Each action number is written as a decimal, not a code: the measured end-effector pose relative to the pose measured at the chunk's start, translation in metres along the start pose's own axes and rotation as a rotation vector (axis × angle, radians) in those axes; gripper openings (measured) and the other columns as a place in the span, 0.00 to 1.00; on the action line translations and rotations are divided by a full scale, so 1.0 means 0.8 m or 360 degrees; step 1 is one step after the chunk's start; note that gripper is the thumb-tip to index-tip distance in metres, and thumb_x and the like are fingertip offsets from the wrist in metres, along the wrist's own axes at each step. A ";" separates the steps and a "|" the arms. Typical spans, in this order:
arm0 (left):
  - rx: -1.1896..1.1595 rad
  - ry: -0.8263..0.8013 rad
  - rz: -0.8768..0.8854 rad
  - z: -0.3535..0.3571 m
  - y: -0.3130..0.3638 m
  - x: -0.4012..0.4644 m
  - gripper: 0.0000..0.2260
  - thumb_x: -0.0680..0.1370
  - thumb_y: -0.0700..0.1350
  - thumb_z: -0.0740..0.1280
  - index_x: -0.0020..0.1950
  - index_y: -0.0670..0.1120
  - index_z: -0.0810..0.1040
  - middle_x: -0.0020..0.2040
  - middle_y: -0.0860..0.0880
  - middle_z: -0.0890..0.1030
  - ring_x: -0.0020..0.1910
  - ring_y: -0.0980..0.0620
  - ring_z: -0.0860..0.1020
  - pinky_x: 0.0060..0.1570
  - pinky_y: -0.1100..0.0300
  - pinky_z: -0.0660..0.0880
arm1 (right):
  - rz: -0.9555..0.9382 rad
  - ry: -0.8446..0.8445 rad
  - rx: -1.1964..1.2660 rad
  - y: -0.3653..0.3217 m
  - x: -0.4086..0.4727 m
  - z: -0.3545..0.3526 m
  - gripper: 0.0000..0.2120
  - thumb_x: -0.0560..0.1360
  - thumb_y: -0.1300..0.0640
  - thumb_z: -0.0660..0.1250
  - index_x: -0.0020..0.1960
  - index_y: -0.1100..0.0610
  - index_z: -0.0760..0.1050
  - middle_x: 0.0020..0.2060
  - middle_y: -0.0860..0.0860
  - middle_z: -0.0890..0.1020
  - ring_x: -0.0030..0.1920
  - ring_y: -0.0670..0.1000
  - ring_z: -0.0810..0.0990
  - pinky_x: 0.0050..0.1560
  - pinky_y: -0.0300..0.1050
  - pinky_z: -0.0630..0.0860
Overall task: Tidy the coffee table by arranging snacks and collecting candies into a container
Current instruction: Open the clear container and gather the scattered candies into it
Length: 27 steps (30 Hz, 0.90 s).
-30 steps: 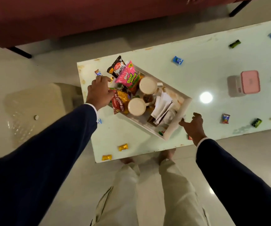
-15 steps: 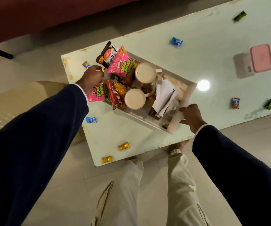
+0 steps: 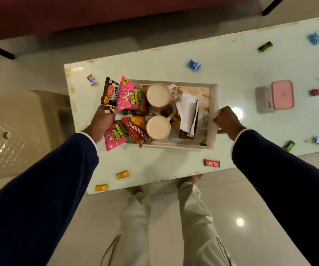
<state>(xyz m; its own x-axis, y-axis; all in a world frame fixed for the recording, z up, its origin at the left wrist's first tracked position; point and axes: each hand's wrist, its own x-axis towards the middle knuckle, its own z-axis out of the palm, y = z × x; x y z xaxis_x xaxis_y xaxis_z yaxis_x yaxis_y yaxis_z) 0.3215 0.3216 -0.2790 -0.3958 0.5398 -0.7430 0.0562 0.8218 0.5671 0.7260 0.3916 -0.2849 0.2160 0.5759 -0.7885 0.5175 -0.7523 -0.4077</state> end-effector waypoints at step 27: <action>0.1043 0.0569 0.0549 0.043 0.000 -0.089 0.17 0.76 0.42 0.69 0.64 0.45 0.74 0.64 0.42 0.74 0.64 0.40 0.72 0.58 0.41 0.70 | -0.0633 0.0299 -0.1077 0.040 -0.048 -0.028 0.22 0.75 0.61 0.66 0.68 0.60 0.67 0.62 0.59 0.72 0.60 0.63 0.74 0.50 0.54 0.71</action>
<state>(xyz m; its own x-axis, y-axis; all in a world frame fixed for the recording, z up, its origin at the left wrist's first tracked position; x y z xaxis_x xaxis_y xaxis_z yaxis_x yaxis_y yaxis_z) 0.3817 0.2894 -0.2383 -0.5201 0.7819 -0.3438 0.7084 0.6197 0.3378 0.7525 0.3528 -0.2577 0.0145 0.8491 -0.5280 0.9612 -0.1573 -0.2267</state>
